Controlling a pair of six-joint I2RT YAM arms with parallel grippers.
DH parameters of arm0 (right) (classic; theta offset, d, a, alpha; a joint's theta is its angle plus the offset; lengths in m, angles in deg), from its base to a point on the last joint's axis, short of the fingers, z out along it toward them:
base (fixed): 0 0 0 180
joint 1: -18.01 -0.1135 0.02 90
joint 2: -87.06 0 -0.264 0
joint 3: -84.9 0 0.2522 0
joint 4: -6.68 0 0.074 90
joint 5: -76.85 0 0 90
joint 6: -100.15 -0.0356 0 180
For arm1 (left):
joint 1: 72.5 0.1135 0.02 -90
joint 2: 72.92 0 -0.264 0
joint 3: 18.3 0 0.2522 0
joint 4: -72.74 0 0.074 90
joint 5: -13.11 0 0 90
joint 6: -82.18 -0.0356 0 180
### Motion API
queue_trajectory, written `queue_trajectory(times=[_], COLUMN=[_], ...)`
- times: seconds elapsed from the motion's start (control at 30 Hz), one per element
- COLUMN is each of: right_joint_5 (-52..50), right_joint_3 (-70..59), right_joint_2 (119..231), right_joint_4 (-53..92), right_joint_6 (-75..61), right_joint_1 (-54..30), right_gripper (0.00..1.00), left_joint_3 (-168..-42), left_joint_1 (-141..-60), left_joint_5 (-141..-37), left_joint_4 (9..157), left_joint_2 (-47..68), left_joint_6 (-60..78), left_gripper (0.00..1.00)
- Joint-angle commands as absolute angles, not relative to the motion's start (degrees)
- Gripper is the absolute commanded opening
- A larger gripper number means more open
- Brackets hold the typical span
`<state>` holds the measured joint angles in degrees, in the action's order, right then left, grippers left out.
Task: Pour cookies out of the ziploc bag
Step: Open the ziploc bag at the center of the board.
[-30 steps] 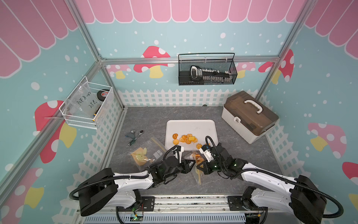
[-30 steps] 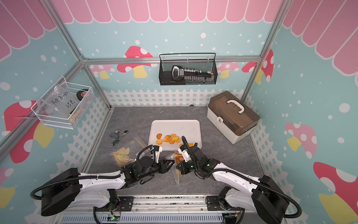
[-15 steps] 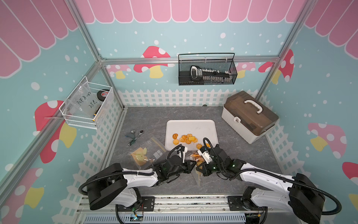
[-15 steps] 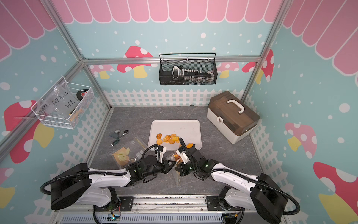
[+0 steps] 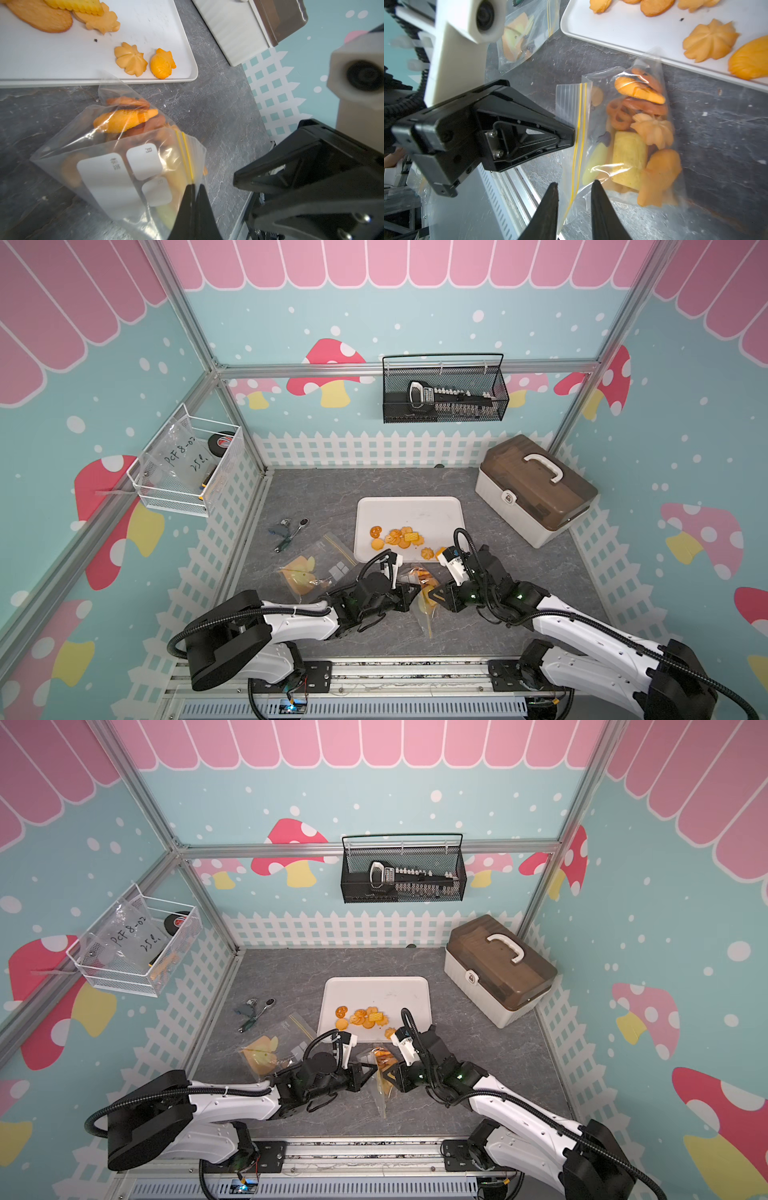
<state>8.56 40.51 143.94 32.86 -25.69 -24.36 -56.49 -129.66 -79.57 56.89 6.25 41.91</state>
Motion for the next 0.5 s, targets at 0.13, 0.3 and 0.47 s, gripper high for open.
queue_trajectory(times=[0.13, 0.3, 0.47], right_joint_5=[13.3, 13.6, 13.5], right_joint_3=[38.8, 38.3, 38.0], right_joint_2=[149.9, 150.9, 152.4], right_joint_4=[33.7, 32.0, 31.4], right_joint_6=[-23.5, -24.2, -24.3], right_joint_1=[-24.7, -25.7, -26.4], right_gripper=[0.24, 0.24, 0.24], left_joint_3=[-57.1, -57.8, -58.4], left_joint_1=[-129.9, -130.0, -130.0], left_joint_5=[-80.4, -80.8, -81.2], left_joint_4=[55.9, 55.9, 56.0], left_joint_2=[6.0, 7.0, 7.7], left_joint_6=[40.7, 40.6, 40.5], left_gripper=[0.0, 0.0, 0.0])
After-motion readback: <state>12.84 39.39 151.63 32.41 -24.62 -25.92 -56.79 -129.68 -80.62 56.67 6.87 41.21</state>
